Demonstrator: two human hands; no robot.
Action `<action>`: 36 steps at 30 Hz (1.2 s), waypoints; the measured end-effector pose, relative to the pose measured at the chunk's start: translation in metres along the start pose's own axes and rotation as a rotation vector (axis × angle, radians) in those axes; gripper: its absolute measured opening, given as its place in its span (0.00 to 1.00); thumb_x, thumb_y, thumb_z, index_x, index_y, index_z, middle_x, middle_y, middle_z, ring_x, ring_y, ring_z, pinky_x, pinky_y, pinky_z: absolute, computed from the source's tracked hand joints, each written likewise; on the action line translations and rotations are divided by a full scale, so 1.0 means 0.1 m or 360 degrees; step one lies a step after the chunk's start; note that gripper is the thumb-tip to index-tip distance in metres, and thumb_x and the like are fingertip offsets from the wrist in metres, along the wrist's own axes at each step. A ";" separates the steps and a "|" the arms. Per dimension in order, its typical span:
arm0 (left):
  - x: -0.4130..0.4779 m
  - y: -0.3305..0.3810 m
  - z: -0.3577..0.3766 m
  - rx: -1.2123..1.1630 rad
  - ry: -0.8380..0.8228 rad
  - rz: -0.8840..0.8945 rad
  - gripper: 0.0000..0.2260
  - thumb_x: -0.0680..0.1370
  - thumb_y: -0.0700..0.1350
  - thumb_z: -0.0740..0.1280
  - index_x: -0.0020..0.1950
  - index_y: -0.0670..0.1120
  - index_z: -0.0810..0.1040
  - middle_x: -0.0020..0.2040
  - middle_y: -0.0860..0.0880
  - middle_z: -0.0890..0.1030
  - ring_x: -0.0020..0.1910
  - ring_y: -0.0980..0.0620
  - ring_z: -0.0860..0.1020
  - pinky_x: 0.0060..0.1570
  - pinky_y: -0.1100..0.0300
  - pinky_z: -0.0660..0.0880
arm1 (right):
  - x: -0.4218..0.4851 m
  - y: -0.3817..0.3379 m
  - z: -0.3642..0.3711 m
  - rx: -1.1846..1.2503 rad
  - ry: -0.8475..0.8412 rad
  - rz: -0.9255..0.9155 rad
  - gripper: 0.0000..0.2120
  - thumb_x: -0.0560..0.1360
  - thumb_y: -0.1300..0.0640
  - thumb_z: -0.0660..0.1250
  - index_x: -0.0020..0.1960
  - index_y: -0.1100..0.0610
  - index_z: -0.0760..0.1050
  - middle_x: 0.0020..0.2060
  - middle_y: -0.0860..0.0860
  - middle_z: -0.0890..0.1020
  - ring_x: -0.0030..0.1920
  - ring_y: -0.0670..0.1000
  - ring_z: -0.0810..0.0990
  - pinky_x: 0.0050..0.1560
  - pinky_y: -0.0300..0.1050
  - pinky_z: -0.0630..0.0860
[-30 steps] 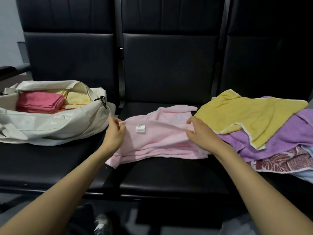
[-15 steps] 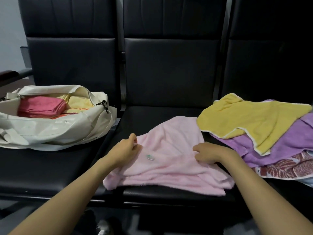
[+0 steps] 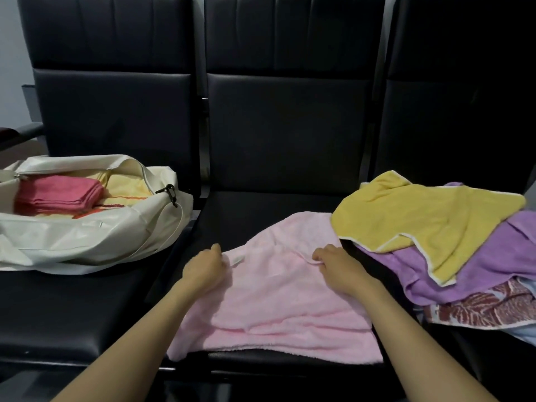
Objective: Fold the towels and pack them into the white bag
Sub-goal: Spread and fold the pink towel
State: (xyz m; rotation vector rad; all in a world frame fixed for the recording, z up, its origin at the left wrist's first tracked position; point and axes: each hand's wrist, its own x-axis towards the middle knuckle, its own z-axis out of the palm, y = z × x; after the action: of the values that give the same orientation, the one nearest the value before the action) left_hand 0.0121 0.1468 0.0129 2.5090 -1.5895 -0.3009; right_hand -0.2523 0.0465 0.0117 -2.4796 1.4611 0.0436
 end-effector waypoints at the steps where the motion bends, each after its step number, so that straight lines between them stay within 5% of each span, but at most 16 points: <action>1: 0.01 0.03 0.00 0.0062 0.0025 0.0018 0.11 0.80 0.49 0.58 0.56 0.42 0.69 0.56 0.43 0.75 0.52 0.43 0.73 0.51 0.51 0.70 | 0.00 0.00 0.00 0.0001 -0.0037 0.0010 0.16 0.81 0.60 0.54 0.66 0.54 0.69 0.60 0.53 0.71 0.61 0.55 0.71 0.60 0.51 0.71; 5: 0.13 0.17 -0.04 -0.0111 0.0046 0.0101 0.16 0.79 0.53 0.63 0.61 0.45 0.71 0.59 0.46 0.73 0.59 0.44 0.71 0.57 0.53 0.69 | 0.11 -0.01 -0.08 0.0256 -0.0029 0.0121 0.15 0.80 0.48 0.57 0.61 0.55 0.74 0.57 0.53 0.73 0.58 0.56 0.74 0.59 0.50 0.72; 9: 0.44 0.38 -0.16 -0.0372 -0.0229 0.0157 0.14 0.78 0.48 0.64 0.61 0.43 0.74 0.53 0.46 0.77 0.47 0.50 0.74 0.40 0.61 0.69 | 0.47 -0.03 -0.24 0.0254 0.0066 0.0115 0.14 0.81 0.52 0.59 0.64 0.56 0.73 0.61 0.54 0.73 0.59 0.55 0.75 0.58 0.47 0.73; 15: 1.02 0.78 -0.12 -0.0418 -0.0455 0.0339 0.19 0.79 0.47 0.65 0.69 0.43 0.71 0.64 0.45 0.77 0.61 0.46 0.75 0.60 0.57 0.72 | 1.10 -0.08 -0.38 0.0206 0.0036 0.0046 0.20 0.81 0.59 0.59 0.73 0.53 0.65 0.70 0.53 0.67 0.66 0.54 0.70 0.63 0.47 0.71; 19: 1.39 1.04 0.04 -0.0544 -0.0457 0.0387 0.24 0.78 0.48 0.68 0.72 0.43 0.68 0.65 0.46 0.76 0.62 0.47 0.75 0.58 0.58 0.73 | 1.50 -0.04 -0.33 0.0198 0.0063 0.0086 0.24 0.80 0.62 0.58 0.75 0.51 0.62 0.72 0.51 0.66 0.72 0.54 0.63 0.69 0.52 0.67; 21: 1.53 1.13 0.11 -0.0574 -0.0499 0.0409 0.24 0.76 0.49 0.70 0.70 0.44 0.70 0.61 0.47 0.78 0.58 0.48 0.77 0.54 0.58 0.74 | 1.64 0.02 -0.32 0.0142 0.0007 0.0127 0.21 0.79 0.59 0.61 0.71 0.51 0.67 0.68 0.52 0.69 0.69 0.54 0.66 0.67 0.53 0.69; 25: 1.69 1.20 0.18 -0.0682 -0.0525 0.0551 0.17 0.73 0.48 0.72 0.61 0.48 0.76 0.54 0.49 0.80 0.49 0.52 0.77 0.46 0.60 0.74 | 1.71 0.11 -0.41 0.0300 0.0072 -0.0103 0.02 0.75 0.55 0.65 0.47 0.50 0.72 0.48 0.50 0.73 0.50 0.51 0.72 0.48 0.45 0.73; 27: 1.70 1.20 0.15 -0.0942 -0.0546 0.0593 0.12 0.72 0.47 0.72 0.53 0.47 0.77 0.47 0.48 0.79 0.44 0.52 0.77 0.43 0.58 0.74 | 1.62 0.14 -0.48 0.0547 0.0144 -0.0290 0.06 0.74 0.58 0.66 0.42 0.51 0.69 0.43 0.49 0.73 0.43 0.50 0.72 0.40 0.42 0.68; 32: 1.58 1.07 -0.07 -0.1464 -0.0853 0.0541 0.15 0.68 0.46 0.76 0.41 0.48 0.69 0.41 0.46 0.74 0.39 0.47 0.73 0.37 0.57 0.71 | 1.38 0.24 -0.67 0.0649 0.0135 -0.0432 0.06 0.75 0.59 0.67 0.44 0.52 0.71 0.40 0.48 0.77 0.39 0.49 0.74 0.37 0.44 0.70; 36: 1.43 0.94 -0.27 -0.1540 -0.1051 0.0409 0.12 0.72 0.47 0.74 0.53 0.47 0.77 0.52 0.45 0.81 0.50 0.45 0.81 0.49 0.54 0.78 | 1.23 0.27 -0.83 0.0621 0.0176 -0.0485 0.05 0.74 0.59 0.69 0.46 0.50 0.76 0.44 0.46 0.78 0.46 0.48 0.77 0.46 0.44 0.74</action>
State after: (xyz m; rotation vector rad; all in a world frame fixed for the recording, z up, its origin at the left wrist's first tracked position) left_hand -0.0038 -0.0215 0.0490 1.4934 -1.3795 -1.5334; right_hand -0.2235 -0.0911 0.0673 -2.3702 0.9951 -0.4025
